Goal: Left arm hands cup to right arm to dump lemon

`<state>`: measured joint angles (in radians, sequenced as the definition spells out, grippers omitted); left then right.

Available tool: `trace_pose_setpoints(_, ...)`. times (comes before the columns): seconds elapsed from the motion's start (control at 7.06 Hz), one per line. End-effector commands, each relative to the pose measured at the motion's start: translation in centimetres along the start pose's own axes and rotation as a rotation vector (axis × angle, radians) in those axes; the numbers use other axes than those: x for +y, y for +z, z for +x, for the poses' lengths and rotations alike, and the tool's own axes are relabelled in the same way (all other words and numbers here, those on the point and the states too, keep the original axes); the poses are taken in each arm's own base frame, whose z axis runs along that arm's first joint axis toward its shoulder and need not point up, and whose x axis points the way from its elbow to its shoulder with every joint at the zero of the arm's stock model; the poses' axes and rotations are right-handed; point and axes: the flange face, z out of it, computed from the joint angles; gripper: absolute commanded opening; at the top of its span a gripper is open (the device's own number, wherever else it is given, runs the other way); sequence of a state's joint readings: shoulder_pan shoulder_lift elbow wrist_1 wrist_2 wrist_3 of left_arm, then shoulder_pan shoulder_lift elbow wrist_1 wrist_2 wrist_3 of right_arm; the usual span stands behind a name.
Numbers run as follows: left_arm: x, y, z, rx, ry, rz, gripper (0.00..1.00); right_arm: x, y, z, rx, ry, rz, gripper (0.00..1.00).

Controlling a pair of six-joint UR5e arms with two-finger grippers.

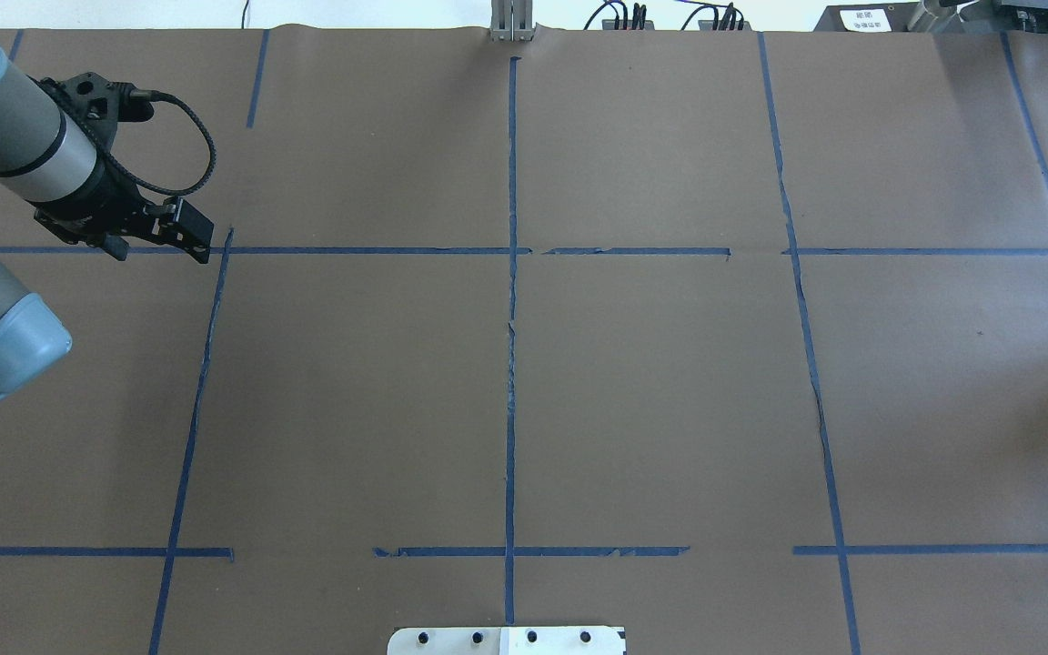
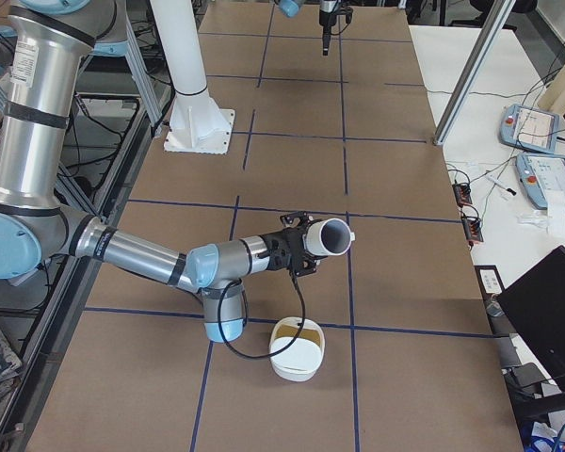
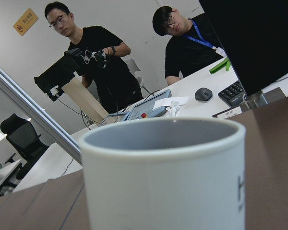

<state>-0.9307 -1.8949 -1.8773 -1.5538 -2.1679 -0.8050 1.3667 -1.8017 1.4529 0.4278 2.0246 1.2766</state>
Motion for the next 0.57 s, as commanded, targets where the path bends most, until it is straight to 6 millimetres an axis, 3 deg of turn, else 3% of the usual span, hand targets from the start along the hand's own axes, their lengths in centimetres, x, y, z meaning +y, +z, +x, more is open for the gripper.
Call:
trace_pose_setpoints(0.0,0.5,0.1,1.0,0.015,0.023,-0.003,1.0,-2.8,6.9,-2.4,0.027,-0.287,-0.063,0.05)
trace_pose_setpoints(0.14,1.2,0.8,2.0,0.014,0.038,-0.012,1.0,-2.9,11.9,-4.5,0.019,-0.371,-0.112,0.07)
trace_pose_setpoints(0.42,1.0,-0.3,4.2,0.037,-0.009,-0.004,1.0,-3.8,20.2,-9.7,-0.01,-0.375,-0.155,0.08)
